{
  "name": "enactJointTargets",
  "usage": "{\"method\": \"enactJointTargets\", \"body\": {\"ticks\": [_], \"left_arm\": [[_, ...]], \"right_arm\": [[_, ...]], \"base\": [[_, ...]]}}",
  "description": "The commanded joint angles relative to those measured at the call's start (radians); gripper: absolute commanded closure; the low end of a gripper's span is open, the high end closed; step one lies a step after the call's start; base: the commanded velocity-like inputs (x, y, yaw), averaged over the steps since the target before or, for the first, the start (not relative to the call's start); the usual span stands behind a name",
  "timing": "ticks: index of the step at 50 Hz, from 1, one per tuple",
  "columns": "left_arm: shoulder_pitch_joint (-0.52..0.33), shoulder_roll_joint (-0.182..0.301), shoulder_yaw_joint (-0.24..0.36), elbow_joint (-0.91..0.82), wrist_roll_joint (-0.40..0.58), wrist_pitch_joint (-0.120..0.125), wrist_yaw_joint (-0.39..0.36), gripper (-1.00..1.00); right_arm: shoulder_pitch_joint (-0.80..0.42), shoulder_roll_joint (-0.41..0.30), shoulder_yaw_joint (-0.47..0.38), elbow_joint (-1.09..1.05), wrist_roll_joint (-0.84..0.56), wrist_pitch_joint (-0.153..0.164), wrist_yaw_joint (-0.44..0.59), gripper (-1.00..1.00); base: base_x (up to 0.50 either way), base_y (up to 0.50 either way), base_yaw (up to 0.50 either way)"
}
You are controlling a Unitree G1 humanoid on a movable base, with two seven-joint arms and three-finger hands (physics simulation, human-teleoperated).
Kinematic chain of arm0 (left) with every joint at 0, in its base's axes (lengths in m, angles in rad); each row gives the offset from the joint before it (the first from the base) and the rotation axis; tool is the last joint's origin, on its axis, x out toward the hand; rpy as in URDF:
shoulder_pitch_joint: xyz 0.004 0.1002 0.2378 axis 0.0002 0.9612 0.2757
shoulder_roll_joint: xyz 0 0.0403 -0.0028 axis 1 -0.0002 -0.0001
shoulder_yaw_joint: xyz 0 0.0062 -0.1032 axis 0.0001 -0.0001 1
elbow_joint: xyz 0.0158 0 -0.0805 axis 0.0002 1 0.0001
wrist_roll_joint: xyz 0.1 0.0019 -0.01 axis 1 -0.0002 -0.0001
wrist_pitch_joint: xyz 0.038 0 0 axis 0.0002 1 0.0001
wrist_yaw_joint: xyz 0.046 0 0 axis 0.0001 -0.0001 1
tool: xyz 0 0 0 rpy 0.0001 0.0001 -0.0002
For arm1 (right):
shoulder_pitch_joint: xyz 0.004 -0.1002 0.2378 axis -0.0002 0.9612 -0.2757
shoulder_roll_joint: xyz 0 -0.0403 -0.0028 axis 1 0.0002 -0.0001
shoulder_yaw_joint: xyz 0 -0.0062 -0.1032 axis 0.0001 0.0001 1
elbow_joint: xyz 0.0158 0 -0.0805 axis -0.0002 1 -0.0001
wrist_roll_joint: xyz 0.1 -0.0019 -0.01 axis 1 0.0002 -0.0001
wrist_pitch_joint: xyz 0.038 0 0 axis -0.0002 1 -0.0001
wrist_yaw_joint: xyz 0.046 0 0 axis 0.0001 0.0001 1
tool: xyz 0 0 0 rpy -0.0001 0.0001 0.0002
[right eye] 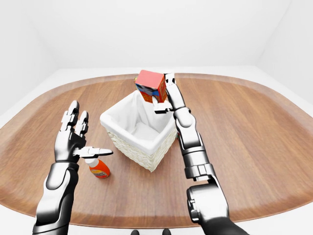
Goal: Pick up the butter and put it in the basket.
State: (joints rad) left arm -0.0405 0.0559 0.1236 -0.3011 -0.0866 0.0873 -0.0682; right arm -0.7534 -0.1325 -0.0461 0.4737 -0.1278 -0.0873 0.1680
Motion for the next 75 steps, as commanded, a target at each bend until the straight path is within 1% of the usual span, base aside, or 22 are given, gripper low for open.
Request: {"method": "enactJointTargets", "body": {"ticks": [1,14,21,29,57,67,75], "left_arm": [[0.003,0.0,0.001,-0.007,-0.003,0.0,0.001,-1.0],[0.008,-0.001,0.003,-0.021,-0.005,0.0,0.0,-1.0],[0.011,-0.001,0.004,-0.025,-0.006,0.0,0.0,-1.0],[0.012,-0.001,0.005,-0.024,-0.006,0.0,0.0,-1.0],[0.006,0.003,0.012,-0.029,-0.009,0.0,-0.003,-1.0],[0.008,0.002,0.01,-0.031,-0.009,0.0,-0.004,-1.0],[0.005,0.005,0.015,-0.035,-0.011,0.0,-0.005,-1.0]], "right_arm": [[-0.005,0.072,0.016,-0.014,0.115,0.0,-0.01,1.0],[0.018,0.125,0.045,-0.003,0.114,0.0,-0.008,1.0],[0.0,0.141,0.039,0.063,0.139,0.0,-0.014,1.0],[-0.015,0.143,0.041,0.14,0.145,0.0,-0.021,1.0],[-0.025,0.144,0.04,0.285,0.106,0.0,-0.03,1.0],[-0.046,0.146,0.037,0.369,0.096,0.0,-0.036,1.0],[-0.044,0.149,0.038,0.386,0.091,0.0,-0.039,1.0]], "base": [[0.0,0.0,0.0],[0.0,0.0,0.0],[0.0,0.0,0.0],[0.0,0.0,0.0],[0.0,0.0,0.0],[0.0,0.0,0.0],[0.0,0.0,0.0]]}}
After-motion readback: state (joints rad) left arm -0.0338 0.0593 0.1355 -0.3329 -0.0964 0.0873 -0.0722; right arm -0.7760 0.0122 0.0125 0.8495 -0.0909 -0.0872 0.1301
